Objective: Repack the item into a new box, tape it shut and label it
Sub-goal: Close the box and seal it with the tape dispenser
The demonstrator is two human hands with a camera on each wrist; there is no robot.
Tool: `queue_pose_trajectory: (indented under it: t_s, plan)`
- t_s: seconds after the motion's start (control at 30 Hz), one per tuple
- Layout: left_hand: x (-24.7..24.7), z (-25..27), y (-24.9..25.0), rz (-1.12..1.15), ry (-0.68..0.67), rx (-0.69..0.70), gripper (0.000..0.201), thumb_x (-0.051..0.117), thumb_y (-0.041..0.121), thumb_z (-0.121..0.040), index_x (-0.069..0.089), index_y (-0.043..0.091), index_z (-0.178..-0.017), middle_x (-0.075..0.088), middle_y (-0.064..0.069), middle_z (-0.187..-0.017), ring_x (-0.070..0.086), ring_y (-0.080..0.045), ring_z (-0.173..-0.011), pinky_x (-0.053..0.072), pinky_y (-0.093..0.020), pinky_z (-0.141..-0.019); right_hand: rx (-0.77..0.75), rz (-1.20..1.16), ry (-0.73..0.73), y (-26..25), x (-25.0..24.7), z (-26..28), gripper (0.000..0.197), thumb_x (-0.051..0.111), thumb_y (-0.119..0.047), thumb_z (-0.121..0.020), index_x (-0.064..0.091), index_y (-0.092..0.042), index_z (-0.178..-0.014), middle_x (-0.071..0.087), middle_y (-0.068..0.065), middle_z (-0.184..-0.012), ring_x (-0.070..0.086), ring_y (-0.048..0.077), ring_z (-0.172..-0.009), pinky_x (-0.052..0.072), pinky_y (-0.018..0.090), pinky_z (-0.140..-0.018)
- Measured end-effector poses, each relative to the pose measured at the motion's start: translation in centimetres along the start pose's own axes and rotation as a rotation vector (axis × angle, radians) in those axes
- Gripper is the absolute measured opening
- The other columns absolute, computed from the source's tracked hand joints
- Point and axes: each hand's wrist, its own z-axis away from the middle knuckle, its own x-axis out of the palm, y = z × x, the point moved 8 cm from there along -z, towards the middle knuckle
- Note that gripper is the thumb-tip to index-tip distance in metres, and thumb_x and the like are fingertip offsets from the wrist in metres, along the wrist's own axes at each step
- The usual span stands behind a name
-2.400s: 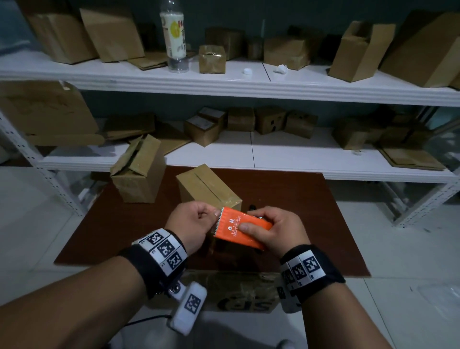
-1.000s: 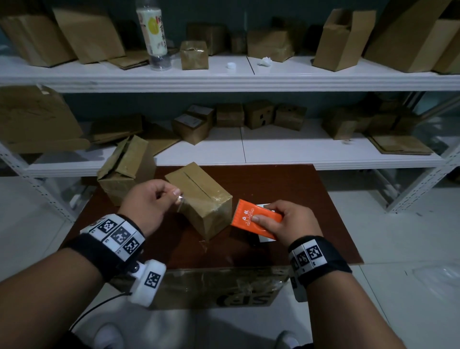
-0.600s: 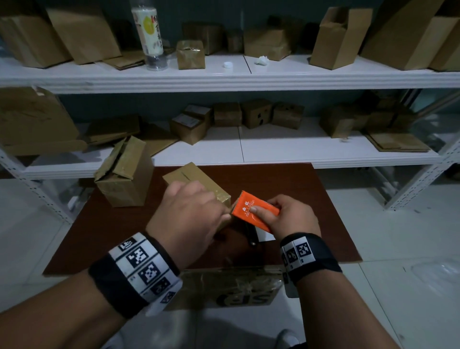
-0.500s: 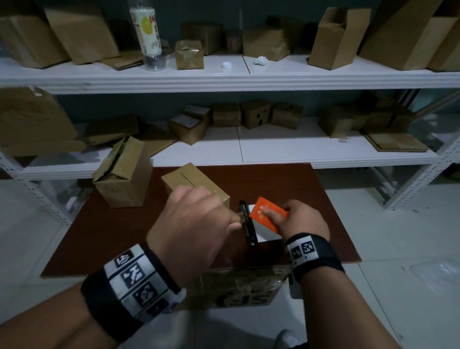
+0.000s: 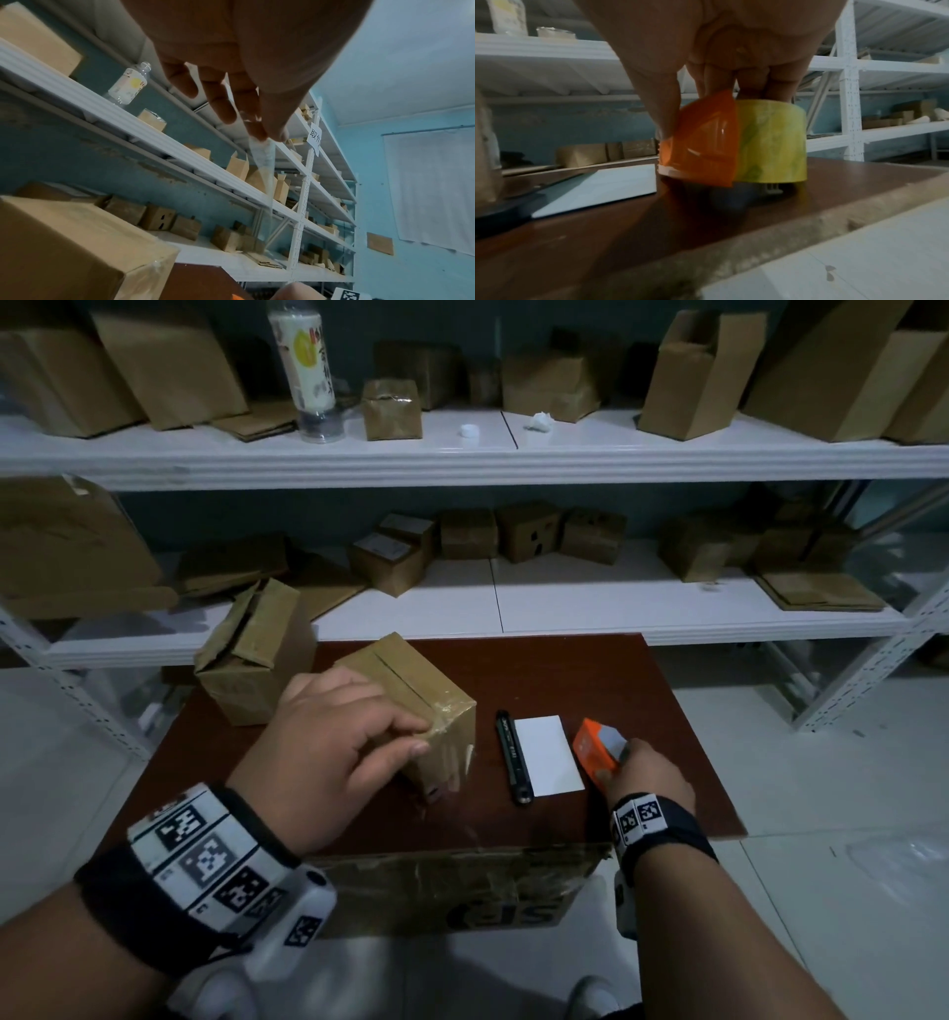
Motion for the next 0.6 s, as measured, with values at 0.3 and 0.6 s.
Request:
queue_pose_trajectory:
  t_s: [0.3, 0.6]
  plan:
    - [0.3, 0.3, -1.3, 0.075, 0.01, -0.024, 0.026, 0.055, 0.051, -0.086, 0.073, 0.034, -0.094, 0.062, 0.023, -0.088, 0.057, -0.012, -0.094, 0.046, -0.047, -0.081, -0.444, -0.79, 0.191, -8.3, -7.0, 5.4, 0.027, 0.074, -0.043, -0.087, 0.073, -0.029, -0.11, 0.069, -0.004, -0.102, 0.064, 0.008, -0.094, 0.054, 0.031, -0.082]
    - [0.5, -0.2, -1.9, 0.142, 0.03, -0.034, 0.022, 0.06, 0.049, -0.086, 0.073, 0.034, -0.096, 0.064, 0.023, -0.091, 0.058, -0.013, -0.097, 0.048, -0.051, -0.081, -0.806, -0.988, -0.382, -14.5, -4.4, 10.9, 0.026, 0.079, -0.024, -0.084, 0.072, -0.023, -0.109, 0.07, -0.007, -0.11, 0.065, -0.007, -0.096, 0.049, 0.008, -0.078]
